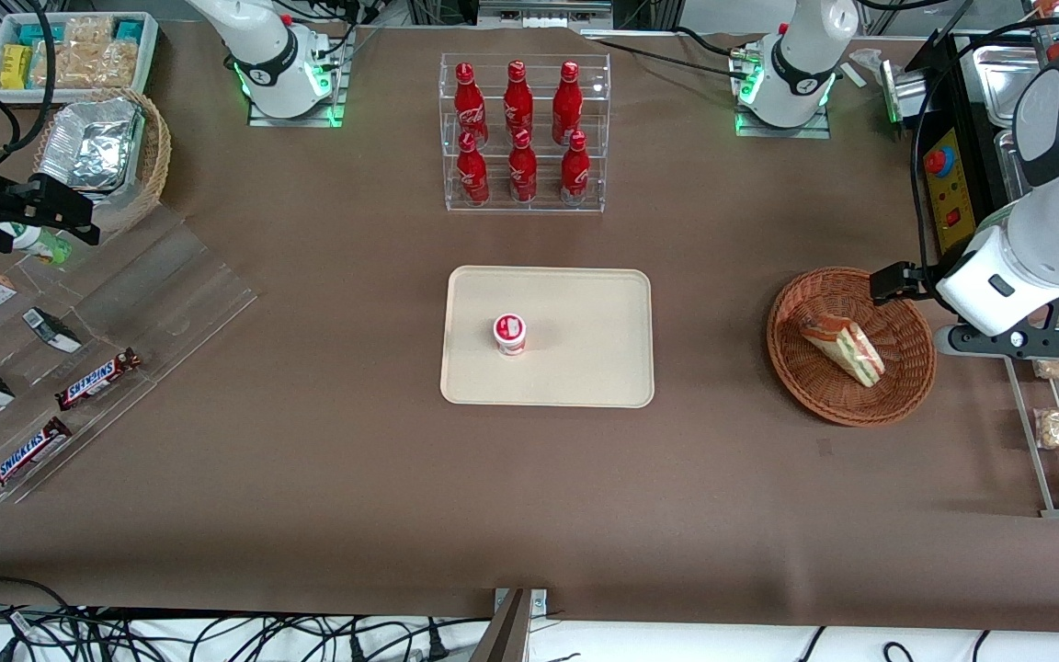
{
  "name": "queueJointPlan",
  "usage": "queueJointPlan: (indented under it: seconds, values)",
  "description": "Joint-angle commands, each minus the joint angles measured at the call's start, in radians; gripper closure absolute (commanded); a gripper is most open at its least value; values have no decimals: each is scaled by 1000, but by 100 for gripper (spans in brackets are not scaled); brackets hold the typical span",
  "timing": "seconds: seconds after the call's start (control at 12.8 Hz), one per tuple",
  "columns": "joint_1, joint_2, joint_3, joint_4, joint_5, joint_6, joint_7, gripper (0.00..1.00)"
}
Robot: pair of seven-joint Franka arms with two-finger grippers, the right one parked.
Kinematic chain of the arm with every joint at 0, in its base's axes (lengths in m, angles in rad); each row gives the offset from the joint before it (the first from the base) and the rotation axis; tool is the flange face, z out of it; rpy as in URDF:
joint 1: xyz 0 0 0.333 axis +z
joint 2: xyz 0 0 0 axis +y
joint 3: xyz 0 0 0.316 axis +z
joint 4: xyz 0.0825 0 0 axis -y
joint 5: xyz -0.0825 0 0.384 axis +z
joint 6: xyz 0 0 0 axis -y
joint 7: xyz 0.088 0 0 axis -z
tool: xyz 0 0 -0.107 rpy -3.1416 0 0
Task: Place sandwich from basket to tray
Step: 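Lower the open left gripper over the sandwich in the wicker basket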
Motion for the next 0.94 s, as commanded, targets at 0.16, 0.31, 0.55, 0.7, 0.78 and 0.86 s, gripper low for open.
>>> queueJointPlan:
  seconds: [0.16, 0.31, 0.55, 0.7, 0.78, 0.86]
  values:
    - [-4, 11, 3, 18, -3, -17, 12, 0]
    - [-1, 16, 4, 15, 8, -17, 7, 0]
    - [48, 43, 10, -18, -3, -17, -62, 0]
    - [71, 80, 12, -28, -1, 3, -189, 0]
    - [79, 84, 12, -55, -1, 26, -224, 0]
    - [91, 79, 12, -87, -3, 64, -282, 0]
